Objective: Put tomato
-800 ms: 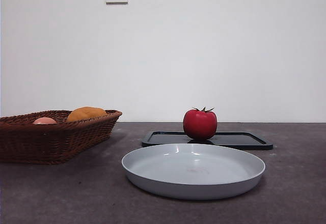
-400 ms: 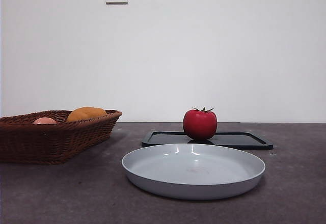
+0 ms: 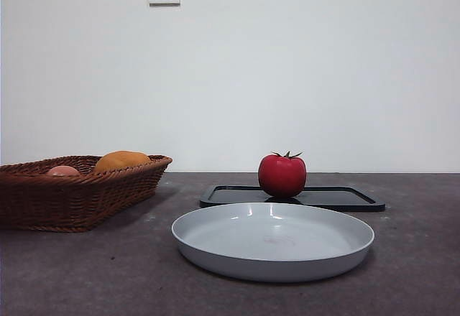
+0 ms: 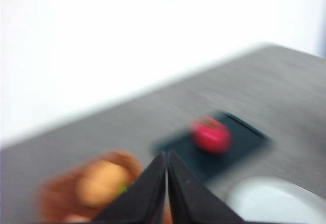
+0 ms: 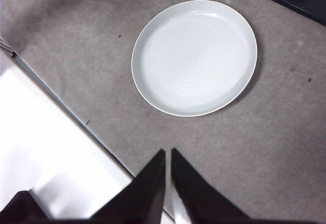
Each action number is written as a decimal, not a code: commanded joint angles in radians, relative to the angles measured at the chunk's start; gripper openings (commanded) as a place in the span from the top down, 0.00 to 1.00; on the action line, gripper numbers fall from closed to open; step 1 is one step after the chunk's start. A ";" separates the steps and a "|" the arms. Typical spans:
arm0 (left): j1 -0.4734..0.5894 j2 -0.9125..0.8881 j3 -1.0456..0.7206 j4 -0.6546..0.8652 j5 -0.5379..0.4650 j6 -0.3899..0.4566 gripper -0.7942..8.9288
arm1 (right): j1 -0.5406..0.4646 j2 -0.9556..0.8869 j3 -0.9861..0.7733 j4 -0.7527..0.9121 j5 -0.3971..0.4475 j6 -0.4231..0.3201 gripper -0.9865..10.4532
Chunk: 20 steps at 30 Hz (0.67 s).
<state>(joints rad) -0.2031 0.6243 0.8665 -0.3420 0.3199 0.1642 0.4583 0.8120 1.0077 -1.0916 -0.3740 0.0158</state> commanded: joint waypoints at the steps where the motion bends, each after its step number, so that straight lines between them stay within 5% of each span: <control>1: 0.069 -0.077 -0.098 0.123 -0.078 0.034 0.91 | 0.007 0.003 0.006 0.007 -0.003 0.006 0.91; 9: 0.168 -0.322 -0.402 0.214 -0.267 0.029 0.91 | 0.007 0.003 0.006 0.007 -0.003 0.006 0.91; 20: 0.175 -0.546 -0.708 0.200 -0.277 -0.001 0.91 | 0.007 0.003 0.006 0.007 -0.003 0.006 0.91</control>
<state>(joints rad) -0.0299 0.0841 0.1654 -0.1520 0.0467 0.1730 0.4583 0.8120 1.0077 -1.0920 -0.3740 0.0158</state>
